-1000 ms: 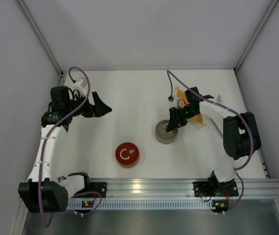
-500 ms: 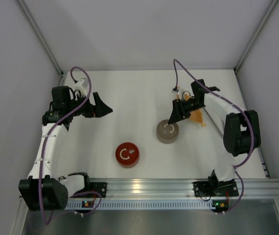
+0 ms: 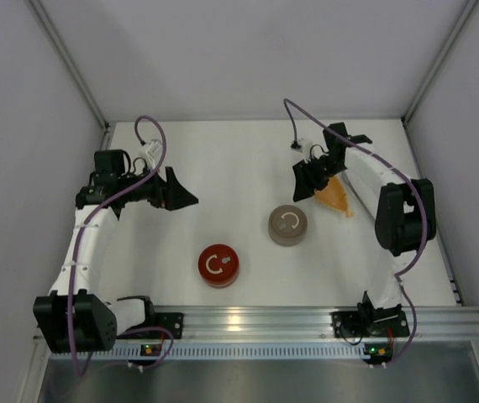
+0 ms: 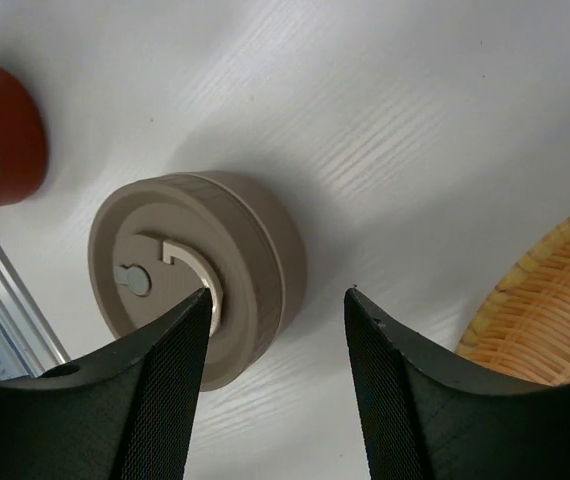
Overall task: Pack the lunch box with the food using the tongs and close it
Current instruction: Move the packing box to the center of the board.
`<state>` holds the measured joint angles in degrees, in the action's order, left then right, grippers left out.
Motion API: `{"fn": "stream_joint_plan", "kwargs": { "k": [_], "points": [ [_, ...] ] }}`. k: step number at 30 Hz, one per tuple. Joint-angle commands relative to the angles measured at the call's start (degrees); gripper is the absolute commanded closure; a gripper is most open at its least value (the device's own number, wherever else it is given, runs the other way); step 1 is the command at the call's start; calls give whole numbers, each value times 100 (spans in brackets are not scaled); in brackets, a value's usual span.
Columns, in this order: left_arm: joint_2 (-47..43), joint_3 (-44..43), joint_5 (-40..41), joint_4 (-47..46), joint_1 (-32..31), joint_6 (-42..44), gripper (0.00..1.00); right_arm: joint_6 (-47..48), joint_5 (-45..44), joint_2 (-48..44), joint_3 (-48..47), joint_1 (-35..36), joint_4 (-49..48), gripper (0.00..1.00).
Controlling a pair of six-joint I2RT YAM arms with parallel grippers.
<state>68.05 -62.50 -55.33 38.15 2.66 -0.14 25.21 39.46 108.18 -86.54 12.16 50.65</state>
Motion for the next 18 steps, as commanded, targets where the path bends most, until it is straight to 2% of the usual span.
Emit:
{"fn": "stream_joint_plan", "kwargs": {
  "k": [1, 6, 12, 18],
  "points": [
    [24, -219, -233, 70, 24, 243, 2, 405, -307, 98, -12, 154, 112, 45],
    [129, -280, -294, 87, 24, 216, 2, 362, -483, 370, -12, 304, -38, 46],
    [129, -298, -259, 210, 24, 331, 2, 432, -703, 397, 427, 506, -240, 50],
    [112, -307, -276, 236, 25, 348, 2, 476, -651, 186, 998, 787, -354, 64]
  ]
}}
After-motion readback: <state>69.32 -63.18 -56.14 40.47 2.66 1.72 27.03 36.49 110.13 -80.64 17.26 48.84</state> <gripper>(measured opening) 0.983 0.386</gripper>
